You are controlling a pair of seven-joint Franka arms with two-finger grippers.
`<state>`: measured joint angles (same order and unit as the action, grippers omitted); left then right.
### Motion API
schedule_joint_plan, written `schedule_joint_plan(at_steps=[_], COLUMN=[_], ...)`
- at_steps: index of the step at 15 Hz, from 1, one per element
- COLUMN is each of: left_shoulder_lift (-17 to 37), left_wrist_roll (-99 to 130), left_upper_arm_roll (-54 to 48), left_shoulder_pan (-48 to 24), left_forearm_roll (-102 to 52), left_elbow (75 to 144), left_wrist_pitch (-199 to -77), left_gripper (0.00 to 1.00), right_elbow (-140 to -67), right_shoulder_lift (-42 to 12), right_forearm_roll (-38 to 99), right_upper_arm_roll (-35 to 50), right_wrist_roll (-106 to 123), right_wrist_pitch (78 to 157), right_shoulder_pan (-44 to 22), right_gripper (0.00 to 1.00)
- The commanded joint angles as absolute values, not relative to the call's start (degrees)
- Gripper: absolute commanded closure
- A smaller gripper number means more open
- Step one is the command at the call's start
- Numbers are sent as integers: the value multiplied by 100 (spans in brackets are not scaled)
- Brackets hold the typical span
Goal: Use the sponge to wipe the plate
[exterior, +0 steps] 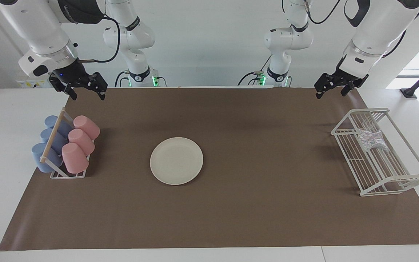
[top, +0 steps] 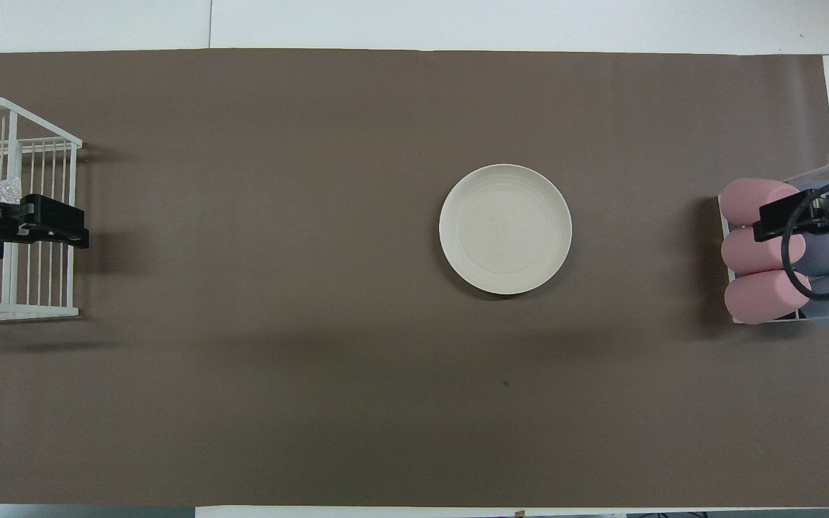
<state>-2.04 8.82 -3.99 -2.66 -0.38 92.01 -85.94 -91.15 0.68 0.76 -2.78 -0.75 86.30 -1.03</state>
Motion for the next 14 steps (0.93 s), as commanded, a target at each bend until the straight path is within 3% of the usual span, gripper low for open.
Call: schedule_joint_plan(at_steps=[1,11,14], left_shoulder_lift=[-158,-193,-88], left_wrist_roll=[809,905,949], left_upper_arm_roll=[-387,-378,-413], left_shoulder_pan=[-246,-237,-316], left_forearm_roll=[-105,-53,613], left_elbow=[9097,9255,9342], left_wrist_pitch=[-8596,-8701,-8753], left_gripper=[0,0,0], right_elbow=[-9141,-9141,-9141], right_shoulder_lift=[123,141,149], right_forearm_roll=[9,44,53], right_upper_arm_roll=[-229,-229,-202], right_wrist_roll=[-263,-684,-1237], right_wrist_pitch=[8622,8552,8342], right_shoulder_pan=[-88,-88,-97], right_gripper=[0,0,0])
